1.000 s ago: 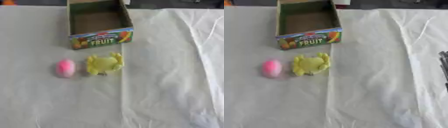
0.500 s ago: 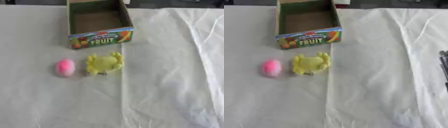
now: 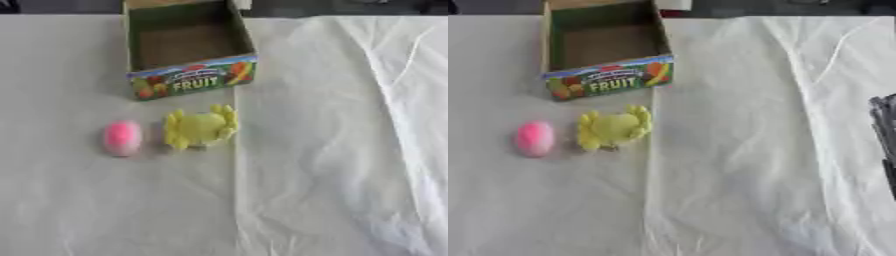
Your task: Pick up objects on the table and place them in the box.
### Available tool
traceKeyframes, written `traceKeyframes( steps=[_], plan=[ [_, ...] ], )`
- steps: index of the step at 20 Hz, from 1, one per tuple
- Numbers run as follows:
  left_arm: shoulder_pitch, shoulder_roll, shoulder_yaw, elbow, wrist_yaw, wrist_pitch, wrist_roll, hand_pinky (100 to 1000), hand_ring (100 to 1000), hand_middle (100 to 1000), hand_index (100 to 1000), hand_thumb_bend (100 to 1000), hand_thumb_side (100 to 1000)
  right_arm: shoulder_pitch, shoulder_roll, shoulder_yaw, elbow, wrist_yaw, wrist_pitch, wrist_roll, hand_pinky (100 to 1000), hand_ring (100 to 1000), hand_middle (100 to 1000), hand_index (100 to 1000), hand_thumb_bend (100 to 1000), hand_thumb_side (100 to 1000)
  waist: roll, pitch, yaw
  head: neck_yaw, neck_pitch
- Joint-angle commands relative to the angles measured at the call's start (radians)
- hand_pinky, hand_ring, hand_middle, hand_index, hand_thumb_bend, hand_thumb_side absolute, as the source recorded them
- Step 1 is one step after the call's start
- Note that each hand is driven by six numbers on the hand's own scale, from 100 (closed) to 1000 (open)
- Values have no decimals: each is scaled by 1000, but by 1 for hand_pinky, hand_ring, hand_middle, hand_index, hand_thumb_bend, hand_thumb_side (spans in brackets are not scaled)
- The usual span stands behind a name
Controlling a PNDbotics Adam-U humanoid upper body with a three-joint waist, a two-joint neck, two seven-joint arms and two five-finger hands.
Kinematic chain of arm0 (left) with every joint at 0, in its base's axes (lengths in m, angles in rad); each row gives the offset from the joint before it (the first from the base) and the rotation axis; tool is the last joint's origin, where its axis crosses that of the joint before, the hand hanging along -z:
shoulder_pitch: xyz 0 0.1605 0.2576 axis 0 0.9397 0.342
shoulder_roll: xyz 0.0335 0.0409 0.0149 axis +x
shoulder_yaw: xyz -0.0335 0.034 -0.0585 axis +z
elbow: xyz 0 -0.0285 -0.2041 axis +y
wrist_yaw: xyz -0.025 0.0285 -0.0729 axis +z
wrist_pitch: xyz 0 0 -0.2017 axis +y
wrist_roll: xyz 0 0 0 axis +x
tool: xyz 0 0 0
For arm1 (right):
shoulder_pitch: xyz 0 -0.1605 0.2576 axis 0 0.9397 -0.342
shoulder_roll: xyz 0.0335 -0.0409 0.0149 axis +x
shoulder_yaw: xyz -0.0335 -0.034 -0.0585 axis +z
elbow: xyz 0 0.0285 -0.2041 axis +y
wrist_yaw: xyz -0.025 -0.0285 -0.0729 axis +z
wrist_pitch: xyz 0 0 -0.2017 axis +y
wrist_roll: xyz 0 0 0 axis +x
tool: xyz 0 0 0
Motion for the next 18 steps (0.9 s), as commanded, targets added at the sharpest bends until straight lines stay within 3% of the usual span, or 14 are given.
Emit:
traceKeyframes(
  steps=[1, 11, 18],
  plan=[
    [-22, 79, -16, -17, -38, 41, -38, 440, 662, 646, 822, 100, 834, -5, -27, -8, -19, -5, 1, 3, 628, 656, 553, 710, 100, 624, 2, -23, -1, -9, 7],
    [-116, 300, -137, -17, -180, 167, -296, 507, 699, 692, 851, 121, 852, 1, -32, -3, -19, -8, 3, 10, 627, 656, 553, 710, 100, 623, 8, -35, -7, 8, 11],
    [-197, 385, -241, -17, -252, 203, -515, 609, 730, 726, 874, 268, 915, 1, -37, 2, -19, -10, 4, 16, 628, 656, 552, 710, 100, 623, 13, -39, -12, 21, 9]
  ],
)
